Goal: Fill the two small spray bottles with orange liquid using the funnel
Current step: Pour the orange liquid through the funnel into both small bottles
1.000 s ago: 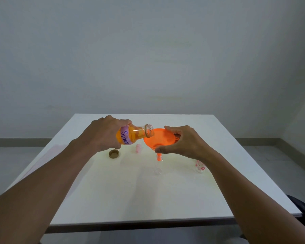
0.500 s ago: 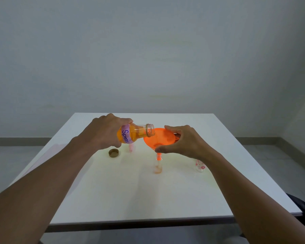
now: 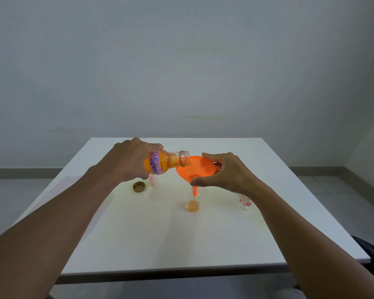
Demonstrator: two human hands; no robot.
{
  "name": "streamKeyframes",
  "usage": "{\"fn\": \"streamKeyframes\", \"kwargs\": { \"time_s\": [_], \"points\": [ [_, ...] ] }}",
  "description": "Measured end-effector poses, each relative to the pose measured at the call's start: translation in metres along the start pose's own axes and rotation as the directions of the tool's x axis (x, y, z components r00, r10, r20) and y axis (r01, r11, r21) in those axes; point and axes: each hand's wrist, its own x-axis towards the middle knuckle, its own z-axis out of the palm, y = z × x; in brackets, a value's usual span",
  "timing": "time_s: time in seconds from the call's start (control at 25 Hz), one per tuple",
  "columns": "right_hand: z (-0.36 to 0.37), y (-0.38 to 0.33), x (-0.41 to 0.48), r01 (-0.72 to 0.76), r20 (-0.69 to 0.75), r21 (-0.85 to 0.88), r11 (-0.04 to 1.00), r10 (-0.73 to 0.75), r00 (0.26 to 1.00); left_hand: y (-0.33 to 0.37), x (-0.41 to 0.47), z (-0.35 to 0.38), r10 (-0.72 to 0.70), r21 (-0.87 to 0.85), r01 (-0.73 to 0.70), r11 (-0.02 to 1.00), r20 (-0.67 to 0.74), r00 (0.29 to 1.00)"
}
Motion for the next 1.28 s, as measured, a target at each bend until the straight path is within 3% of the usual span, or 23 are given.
{"fn": "streamKeyframes", "kwargs": {
  "time_s": [1.28],
  "points": [
    [0.0008, 0.0012, 0.0007, 0.004, 0.004, -0.006, 1.000, -0.004, 1.000, 0.0059, -0.0025, -0.0072, -0.008, 0.031, 0.008, 0.999, 0.001, 1.000]
  ]
}}
